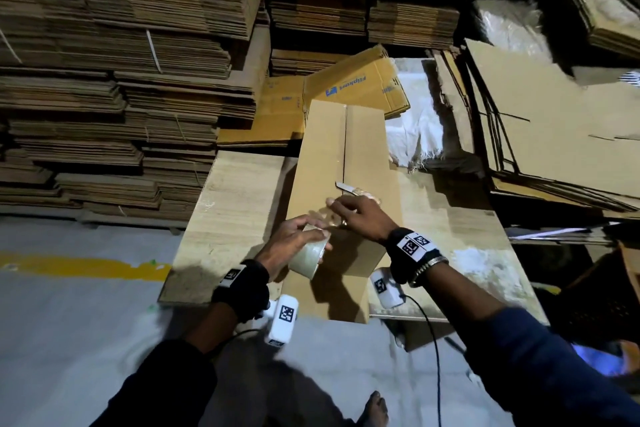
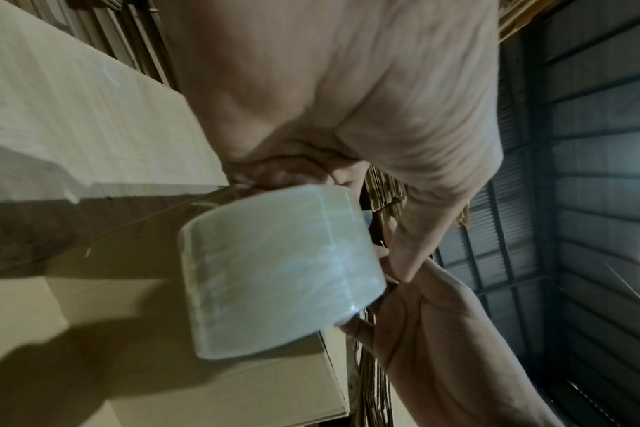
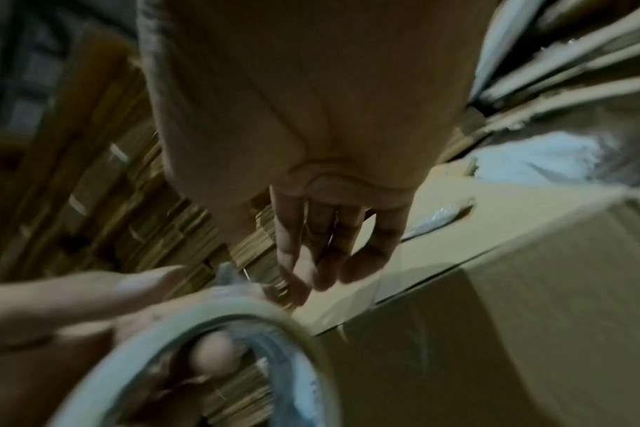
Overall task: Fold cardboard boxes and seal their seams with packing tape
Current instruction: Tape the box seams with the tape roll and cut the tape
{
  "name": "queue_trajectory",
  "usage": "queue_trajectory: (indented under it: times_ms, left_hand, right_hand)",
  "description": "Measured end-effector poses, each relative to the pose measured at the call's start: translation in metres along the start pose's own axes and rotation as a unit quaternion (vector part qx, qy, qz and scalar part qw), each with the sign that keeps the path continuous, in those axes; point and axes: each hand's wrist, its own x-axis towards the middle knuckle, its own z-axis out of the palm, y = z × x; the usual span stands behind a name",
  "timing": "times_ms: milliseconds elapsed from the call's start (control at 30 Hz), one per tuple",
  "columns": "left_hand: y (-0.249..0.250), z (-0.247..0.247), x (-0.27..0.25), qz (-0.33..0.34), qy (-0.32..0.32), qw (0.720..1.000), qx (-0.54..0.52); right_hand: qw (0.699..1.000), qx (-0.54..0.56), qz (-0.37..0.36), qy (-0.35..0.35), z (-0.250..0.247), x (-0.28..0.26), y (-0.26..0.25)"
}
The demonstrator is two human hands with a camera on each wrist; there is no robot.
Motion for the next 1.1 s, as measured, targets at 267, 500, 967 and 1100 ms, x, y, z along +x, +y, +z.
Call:
queue_trajectory:
  times_ms: [267,500,967,1100]
  left_hand:
    - [0.019,0.009,0.01,0.012,-0.022,0.995,0.097]
    - [0.029,0.021,0.011,0.008,-0.045,0.993,0.112]
    - [0.053,0.015,0.027,0.1,-0.02,0.936,0.336]
    - [0.06,-0.004,0.028,0.134,-0.005,0.895,0.426]
  right_hand:
    - [0.985,0.166,-0.007,0.037,0.013,-0.025,0.002]
    - [0.981,0.139,-0.031,0.131,0.008,-0.035,0.0]
    - [0.884,0.403,0.11,0.209,0.003,-0.047,0.022]
    - [0.854,0.44,0.136,0.242,-0.003,-0.054,0.033]
